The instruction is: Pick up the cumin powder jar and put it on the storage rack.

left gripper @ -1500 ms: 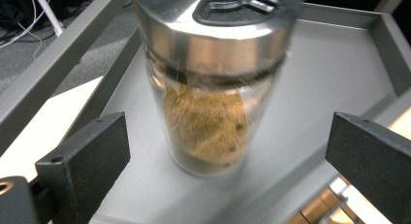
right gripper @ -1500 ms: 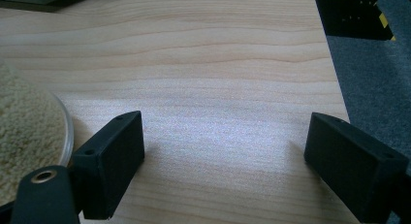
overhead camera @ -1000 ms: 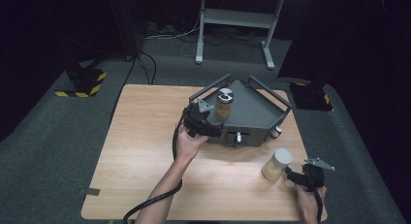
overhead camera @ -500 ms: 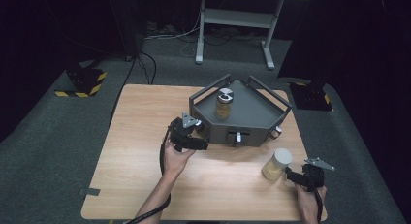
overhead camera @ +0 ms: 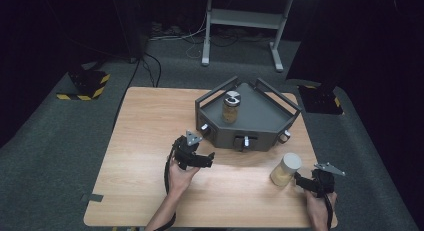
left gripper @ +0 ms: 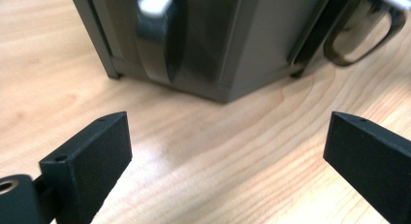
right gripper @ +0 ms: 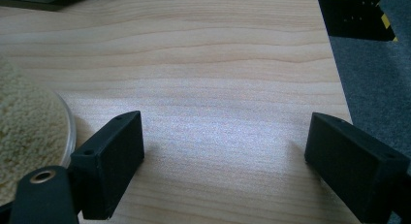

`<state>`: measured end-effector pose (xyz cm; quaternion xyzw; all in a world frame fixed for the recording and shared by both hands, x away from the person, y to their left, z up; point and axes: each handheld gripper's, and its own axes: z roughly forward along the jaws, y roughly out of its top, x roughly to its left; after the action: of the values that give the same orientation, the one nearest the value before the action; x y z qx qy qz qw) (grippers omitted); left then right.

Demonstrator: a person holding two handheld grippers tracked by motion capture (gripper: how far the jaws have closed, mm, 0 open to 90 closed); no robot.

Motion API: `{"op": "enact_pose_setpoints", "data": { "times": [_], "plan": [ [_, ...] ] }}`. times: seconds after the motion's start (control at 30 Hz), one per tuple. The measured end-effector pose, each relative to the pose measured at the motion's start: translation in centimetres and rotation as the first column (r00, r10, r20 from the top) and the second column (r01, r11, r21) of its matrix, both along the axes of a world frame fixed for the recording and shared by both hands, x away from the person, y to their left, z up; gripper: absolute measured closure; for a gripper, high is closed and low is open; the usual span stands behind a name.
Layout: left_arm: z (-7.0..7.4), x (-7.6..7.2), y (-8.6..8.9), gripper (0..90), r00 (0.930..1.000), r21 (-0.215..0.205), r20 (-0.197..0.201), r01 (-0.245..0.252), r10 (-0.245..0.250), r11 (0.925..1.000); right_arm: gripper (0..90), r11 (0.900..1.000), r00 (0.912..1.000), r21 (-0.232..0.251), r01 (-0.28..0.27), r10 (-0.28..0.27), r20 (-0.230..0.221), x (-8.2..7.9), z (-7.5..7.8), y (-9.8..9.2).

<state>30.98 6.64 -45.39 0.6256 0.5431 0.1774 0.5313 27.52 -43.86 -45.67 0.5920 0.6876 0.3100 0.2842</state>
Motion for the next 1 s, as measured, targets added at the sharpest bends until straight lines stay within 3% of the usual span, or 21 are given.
{"op": "enact_pose_setpoints", "data": {
  "times": [0.17,0.23,0.43,1.0],
  "plan": [
    [-1.0,-0.1,-0.2,3.3,0.9999,0.0,-0.014,0.001,-0.001,1.0,13.5,1.0,1.0,0.0,0.0,0.0,0.0,0.0,0.0,0.0],
    [-1.6,0.0,-0.4,3.3,0.9997,0.035,-0.026,0.002,-0.002,0.9994,13.4,1.0,1.0,0.0,0.0,0.0,0.0,0.0,0.0,0.0],
    [-2.7,0.1,-0.6,3.3,0.9987,0.052,-0.047,-0.014,0.017,0.9985,13.4,1.0,1.0,0.001,0.0,0.0,-0.001,0.0,0.0,0.0],
    [-4.1,0.3,-1.0,3.2,0.9971,0.052,-0.072,-0.02,0.024,0.9984,13.4,1.0,1.0,0.0,0.0,0.0,-0.001,0.0,0.0,0.0]
  ]
}}
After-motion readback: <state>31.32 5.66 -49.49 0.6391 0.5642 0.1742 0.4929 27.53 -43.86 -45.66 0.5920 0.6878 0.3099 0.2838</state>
